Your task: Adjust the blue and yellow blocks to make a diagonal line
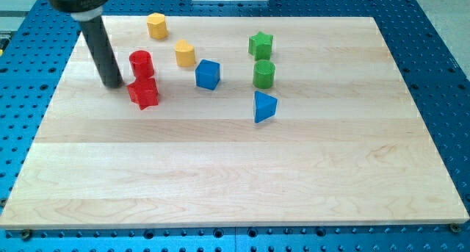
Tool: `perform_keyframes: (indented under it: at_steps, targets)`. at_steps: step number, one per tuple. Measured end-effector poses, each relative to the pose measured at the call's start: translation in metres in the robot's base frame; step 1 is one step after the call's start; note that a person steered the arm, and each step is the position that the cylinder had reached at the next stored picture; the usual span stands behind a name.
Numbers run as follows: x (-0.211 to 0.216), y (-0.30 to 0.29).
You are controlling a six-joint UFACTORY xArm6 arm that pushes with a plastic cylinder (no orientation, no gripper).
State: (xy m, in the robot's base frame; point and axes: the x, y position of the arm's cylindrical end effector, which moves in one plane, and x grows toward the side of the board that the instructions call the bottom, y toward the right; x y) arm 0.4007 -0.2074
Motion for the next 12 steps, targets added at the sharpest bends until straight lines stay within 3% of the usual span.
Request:
perform_keyframes:
  at_steps: [1,2,3,4,5,6,7,8,9,10,11,12]
  targets:
    - [0.089,0.064]
    - [0.057,0.126]
    - [-0.006,0.112]
    - [0.018,0.058]
    - [0.034,0.106]
    - [0.021,0.185]
    - [-0.009,0.202]
    - [-0.047,0.202]
    - [-0.059,0.200]
    - [-0.028,0.176]
    - [-0.036,0.176]
    - [-0.048,0.120]
